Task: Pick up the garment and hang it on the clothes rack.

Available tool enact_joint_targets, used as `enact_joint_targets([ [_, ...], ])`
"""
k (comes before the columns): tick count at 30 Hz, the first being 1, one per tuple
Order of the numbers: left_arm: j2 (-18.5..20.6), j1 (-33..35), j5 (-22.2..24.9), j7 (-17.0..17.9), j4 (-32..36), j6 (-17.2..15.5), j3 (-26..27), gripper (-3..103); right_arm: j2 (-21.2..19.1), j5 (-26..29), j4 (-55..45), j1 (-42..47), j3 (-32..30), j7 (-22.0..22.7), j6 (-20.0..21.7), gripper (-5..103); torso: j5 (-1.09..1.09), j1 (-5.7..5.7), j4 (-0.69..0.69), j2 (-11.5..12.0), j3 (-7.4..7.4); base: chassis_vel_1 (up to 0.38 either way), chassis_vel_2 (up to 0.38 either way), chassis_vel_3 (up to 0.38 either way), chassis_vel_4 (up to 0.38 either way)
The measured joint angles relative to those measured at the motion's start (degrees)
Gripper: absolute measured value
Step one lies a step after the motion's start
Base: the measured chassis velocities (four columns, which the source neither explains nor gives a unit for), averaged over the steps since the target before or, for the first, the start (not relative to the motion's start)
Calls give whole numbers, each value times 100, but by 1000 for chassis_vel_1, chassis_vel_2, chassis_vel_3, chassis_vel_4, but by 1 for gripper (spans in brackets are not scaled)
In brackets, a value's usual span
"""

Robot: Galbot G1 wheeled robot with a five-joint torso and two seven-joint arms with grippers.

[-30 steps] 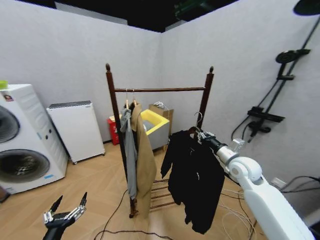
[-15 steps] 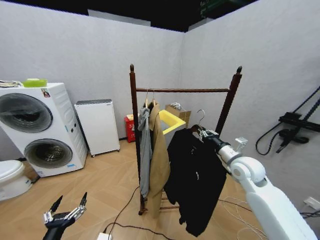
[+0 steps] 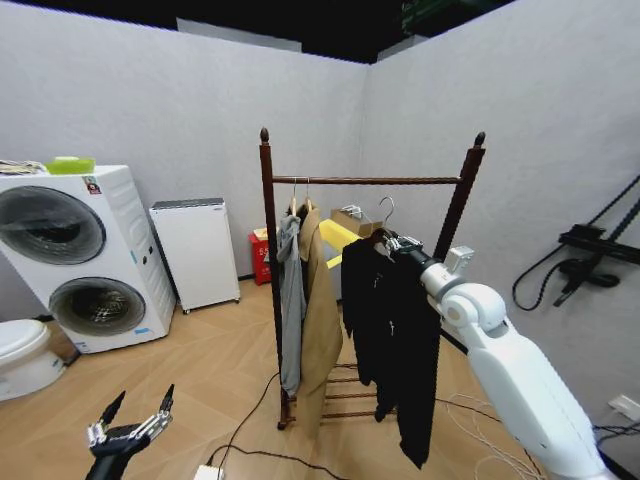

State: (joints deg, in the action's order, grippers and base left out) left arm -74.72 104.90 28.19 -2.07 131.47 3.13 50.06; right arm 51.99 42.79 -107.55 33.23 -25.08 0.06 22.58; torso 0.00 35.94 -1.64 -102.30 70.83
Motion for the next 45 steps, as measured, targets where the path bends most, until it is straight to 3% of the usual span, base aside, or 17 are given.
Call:
enact_joint_targets([
  [20,0,0,0,0,0,0,0,100,-27,-2,-147,253,-127,-148,-67,9,-1,1,1,1,0,-53,54,54,-54],
  [30,0,0,0,-1,0,0,0,100,-43,29,-515,364,-127,-10,14,9,0,2,-1,1,0,-37,35,42,-38],
  [39,0,0,0,-1,0,0,0,100,-130,665,-626,-803,452,558,593,9,-1,-2,-2,-1,0,0,0,0,0],
  [42,0,0,0,0,0,0,0,100,-102,778,-177,-1902,1100,750,760,9,-3,-1,0,-1,0,0,0,0,0],
  [45,0,-1,0,-2,0,0,0,100,-44,814,147,-2371,1498,765,833,9,-2,-1,0,0,0,0,0,0,0],
])
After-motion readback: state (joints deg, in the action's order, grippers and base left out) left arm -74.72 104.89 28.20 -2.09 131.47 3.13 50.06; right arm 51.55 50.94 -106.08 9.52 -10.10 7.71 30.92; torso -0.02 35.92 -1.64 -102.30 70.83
